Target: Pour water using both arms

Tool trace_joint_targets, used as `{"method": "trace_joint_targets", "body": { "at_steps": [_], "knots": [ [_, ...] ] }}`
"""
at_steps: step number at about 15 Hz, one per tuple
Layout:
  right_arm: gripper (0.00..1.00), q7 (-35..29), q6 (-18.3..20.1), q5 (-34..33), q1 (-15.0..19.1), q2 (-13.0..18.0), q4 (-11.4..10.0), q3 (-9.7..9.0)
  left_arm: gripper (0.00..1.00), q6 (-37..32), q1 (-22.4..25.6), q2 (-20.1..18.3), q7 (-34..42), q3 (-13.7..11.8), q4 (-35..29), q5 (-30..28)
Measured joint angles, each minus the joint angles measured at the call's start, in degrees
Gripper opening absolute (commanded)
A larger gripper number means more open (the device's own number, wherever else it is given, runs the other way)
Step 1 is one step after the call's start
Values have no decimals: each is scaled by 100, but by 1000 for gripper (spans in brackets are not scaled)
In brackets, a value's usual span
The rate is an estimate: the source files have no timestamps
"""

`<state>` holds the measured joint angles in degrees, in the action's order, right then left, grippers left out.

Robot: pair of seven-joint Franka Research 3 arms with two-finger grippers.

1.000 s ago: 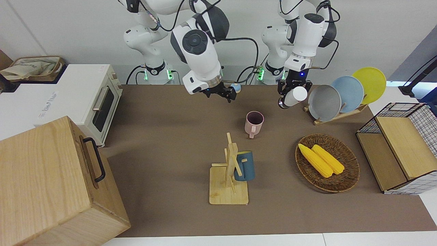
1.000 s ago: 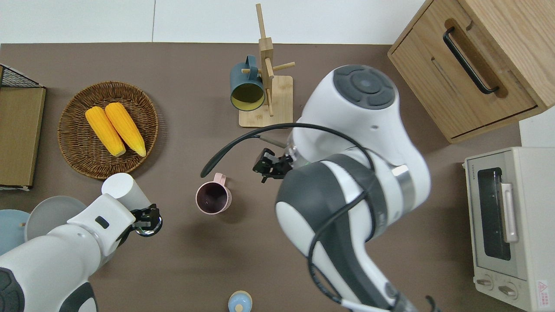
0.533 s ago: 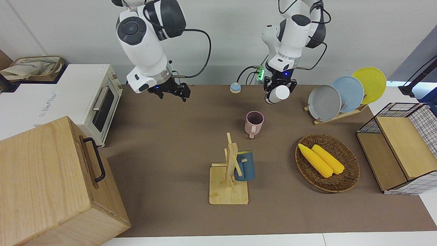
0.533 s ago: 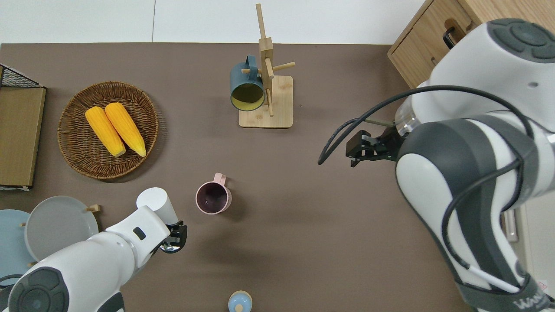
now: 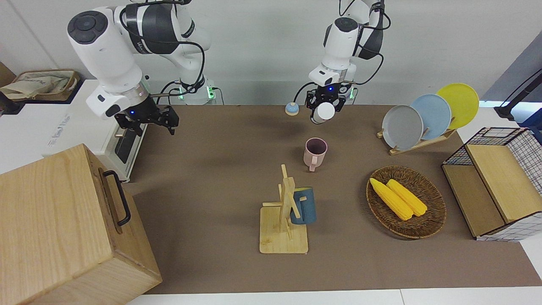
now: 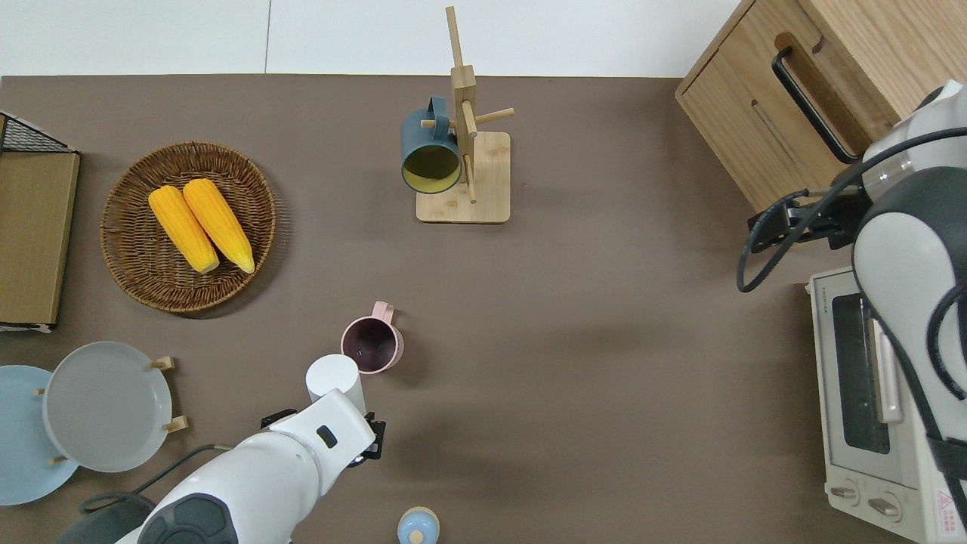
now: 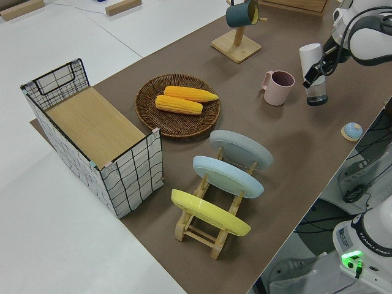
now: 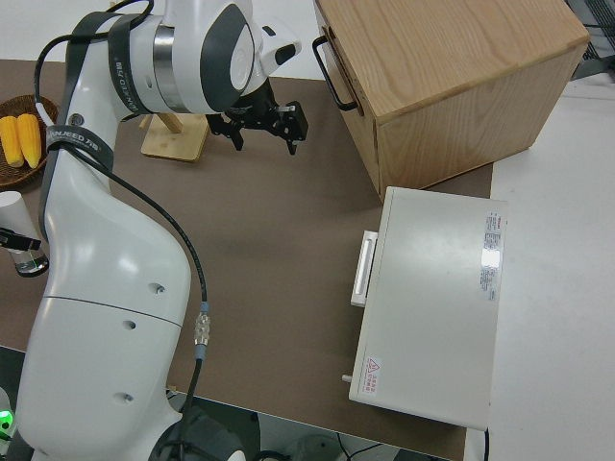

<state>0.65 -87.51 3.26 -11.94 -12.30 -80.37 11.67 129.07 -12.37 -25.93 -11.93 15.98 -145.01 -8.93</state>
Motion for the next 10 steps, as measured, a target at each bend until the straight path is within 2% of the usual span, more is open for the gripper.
{"method": "trace_joint_targets", "body": {
  "at_steps": [3,10],
  "knots": [
    [992,350,-286,0,175,0,-72,-3,0,-61,-2,147,-4,63,-10,-4],
    [992,431,-329,-7,190,14,-87,-18,0,-112,8,576,-4,24,186,-4]
  ]
}}
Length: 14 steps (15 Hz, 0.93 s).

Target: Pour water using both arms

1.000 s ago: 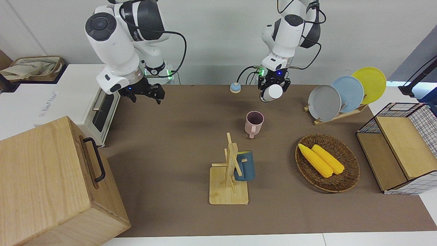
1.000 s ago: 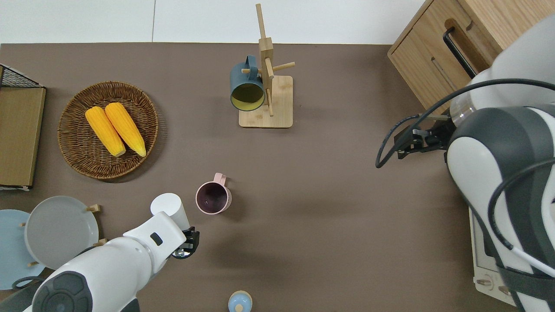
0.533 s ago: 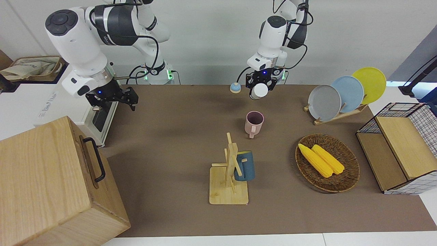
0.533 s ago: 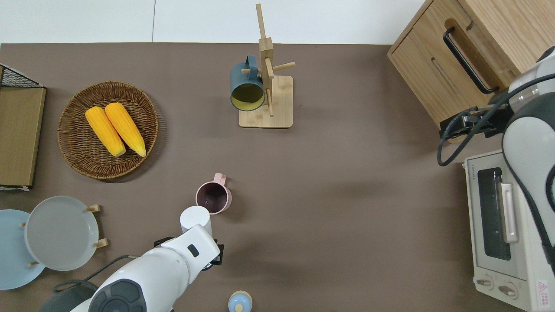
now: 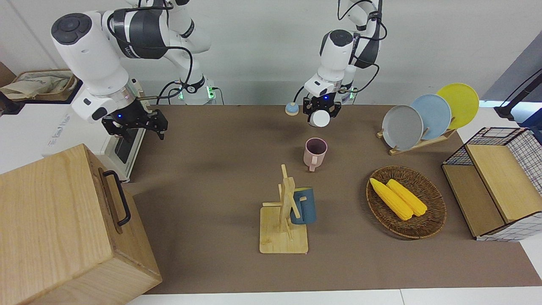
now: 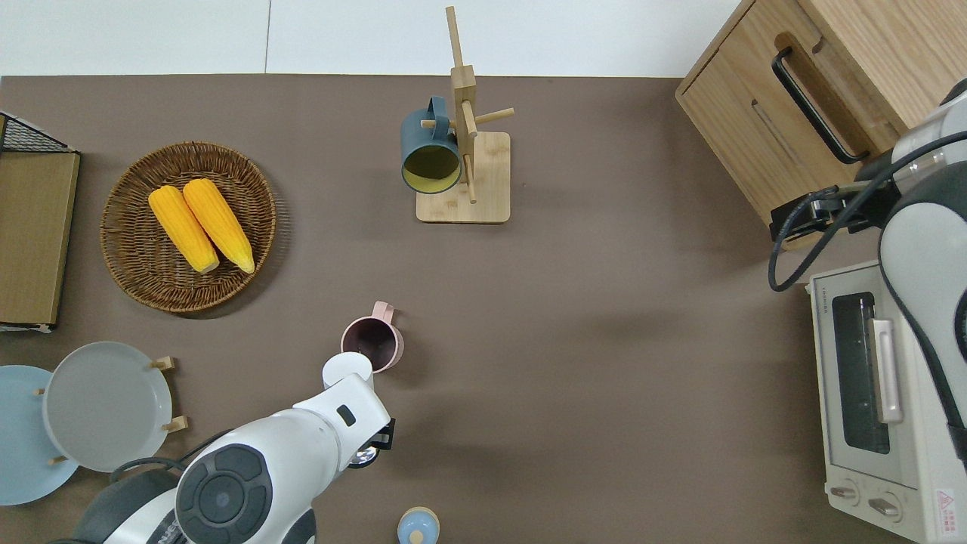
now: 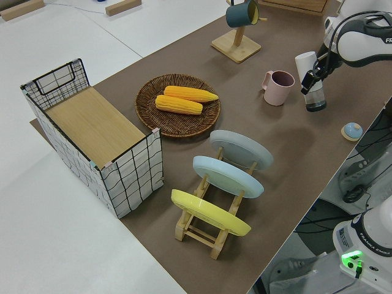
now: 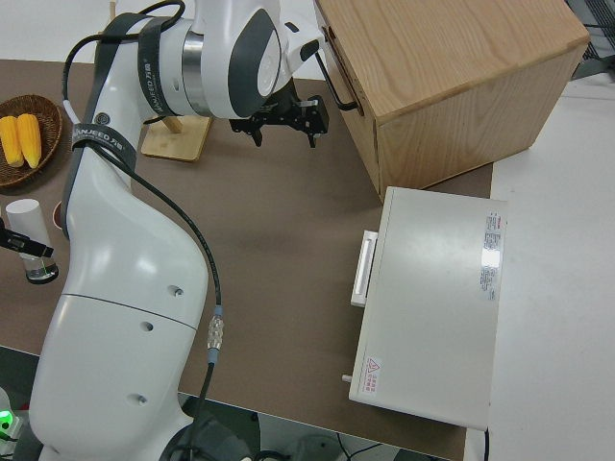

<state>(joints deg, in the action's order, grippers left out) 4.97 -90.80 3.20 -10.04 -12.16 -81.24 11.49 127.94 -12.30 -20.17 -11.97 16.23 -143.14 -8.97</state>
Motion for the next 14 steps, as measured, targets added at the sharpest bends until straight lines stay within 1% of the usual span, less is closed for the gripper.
{"method": "trace_joint_targets", "body": {
  "at_steps": [2,6,9,12,14],
  "knots": [
    [992,0,-26,1,-1,51,40,-35,0,-205,5,111,0,-45,90,0],
    [992,0,-37,1,-9,121,175,-105,0,-893,95,405,0,-94,497,1],
    [992,0,-37,2,-16,171,195,-143,0,-1148,143,619,0,-98,737,17],
    [992,0,-38,2,-17,239,209,-144,0,-1610,157,1034,0,-106,1230,131],
    [992,0,-39,2,-16,380,227,-144,0,-1760,202,1272,0,-112,1456,196]
  ]
}}
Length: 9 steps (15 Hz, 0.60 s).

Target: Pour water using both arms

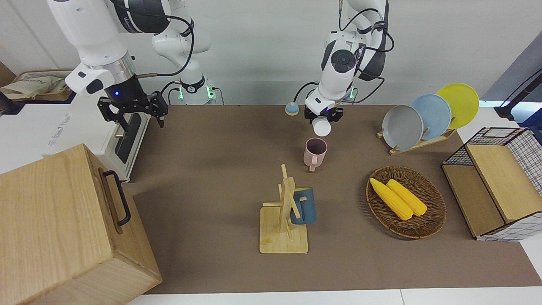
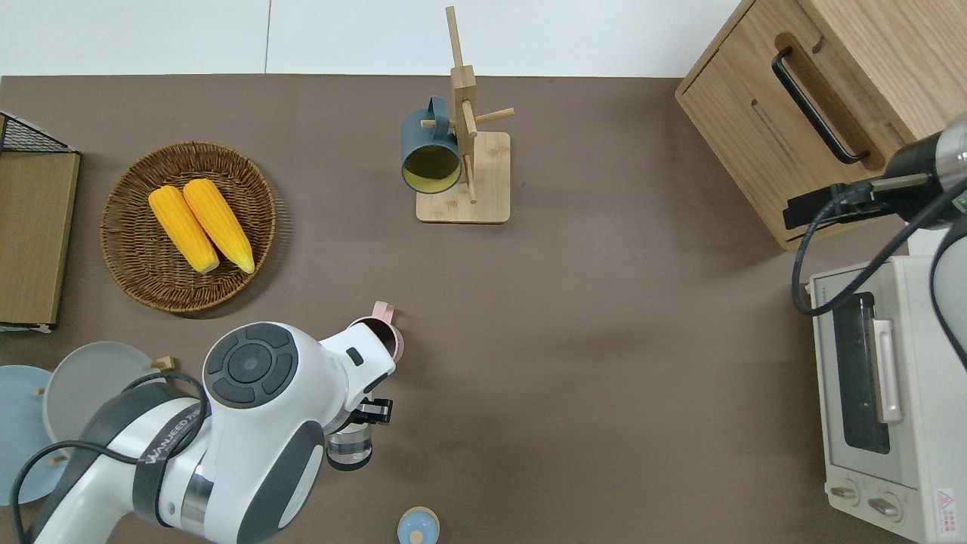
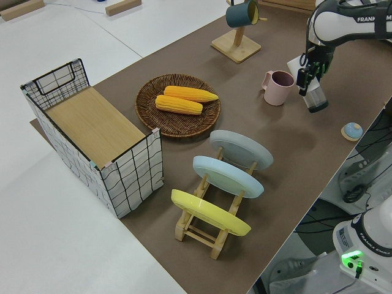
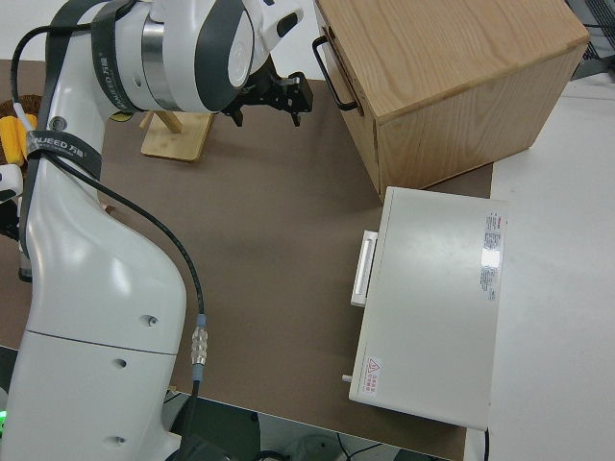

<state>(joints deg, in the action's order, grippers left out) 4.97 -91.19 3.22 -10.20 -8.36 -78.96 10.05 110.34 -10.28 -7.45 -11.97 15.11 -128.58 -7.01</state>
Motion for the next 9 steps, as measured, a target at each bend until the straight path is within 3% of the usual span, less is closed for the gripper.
{"method": "trace_joint_targets", "body": {
  "at_steps": [9],
  "knots": [
    [992,0,0,0,-1,110,-6,-5,0,-327,101,229,0,-4,234,101]
  ]
}}
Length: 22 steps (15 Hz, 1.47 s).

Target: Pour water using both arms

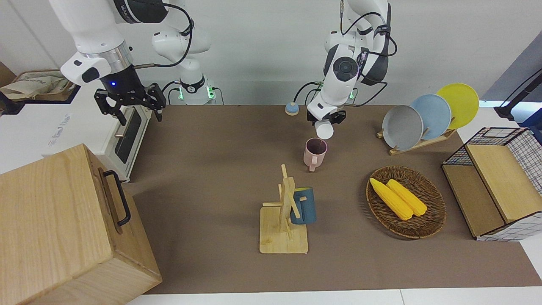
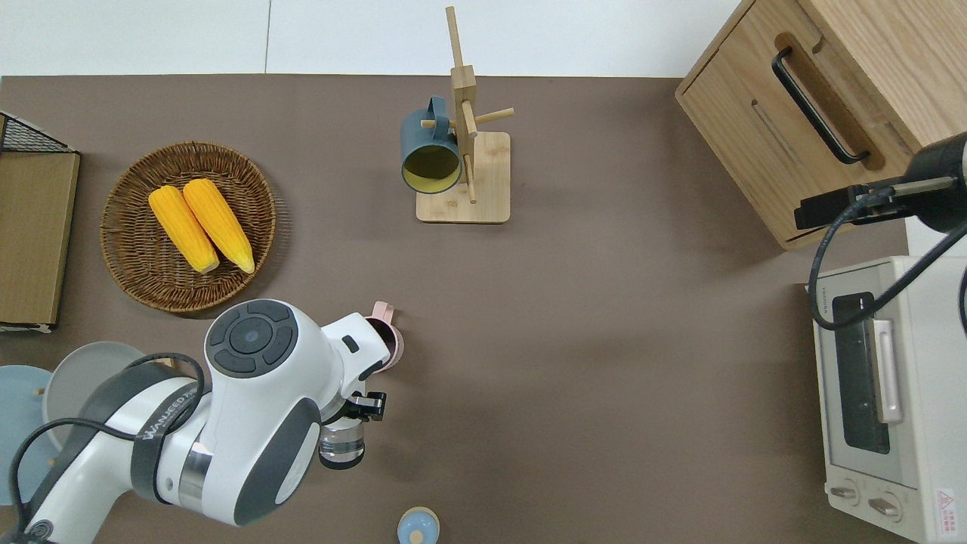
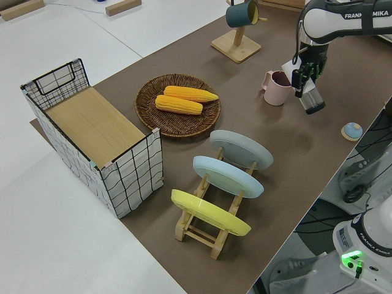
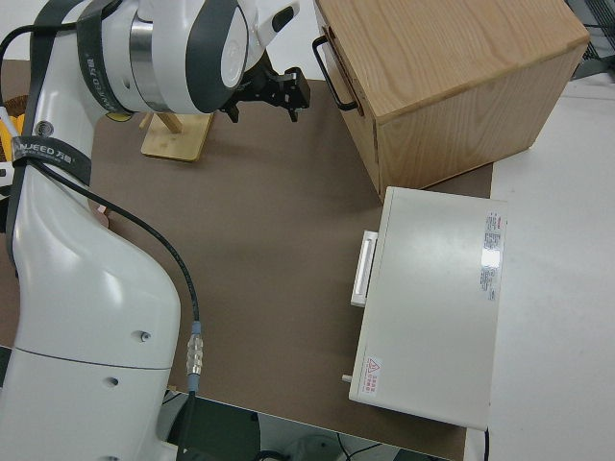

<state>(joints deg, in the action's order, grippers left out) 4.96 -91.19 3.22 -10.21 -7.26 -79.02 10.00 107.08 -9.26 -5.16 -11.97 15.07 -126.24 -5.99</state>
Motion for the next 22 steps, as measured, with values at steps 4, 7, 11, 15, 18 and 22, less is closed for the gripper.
{"method": "trace_joint_targets", "body": {
  "at_steps": [4,7,11,15,18,22],
  "knots": [
    [992,0,0,0,0,0,0,0,0,-126,0,26,0,0,63,9],
    [992,0,0,0,0,0,0,0,0,-133,0,35,-57,0,71,10],
    [992,0,0,0,0,0,0,0,0,-138,0,47,-85,4,75,11],
    [992,0,0,0,0,0,0,0,0,-196,0,49,-106,6,81,11],
    [992,0,0,0,0,0,0,0,0,-228,0,49,-114,8,92,11],
    [992,0,0,0,0,0,0,-3,0,-236,0,48,-124,16,109,11]
  ]
}}
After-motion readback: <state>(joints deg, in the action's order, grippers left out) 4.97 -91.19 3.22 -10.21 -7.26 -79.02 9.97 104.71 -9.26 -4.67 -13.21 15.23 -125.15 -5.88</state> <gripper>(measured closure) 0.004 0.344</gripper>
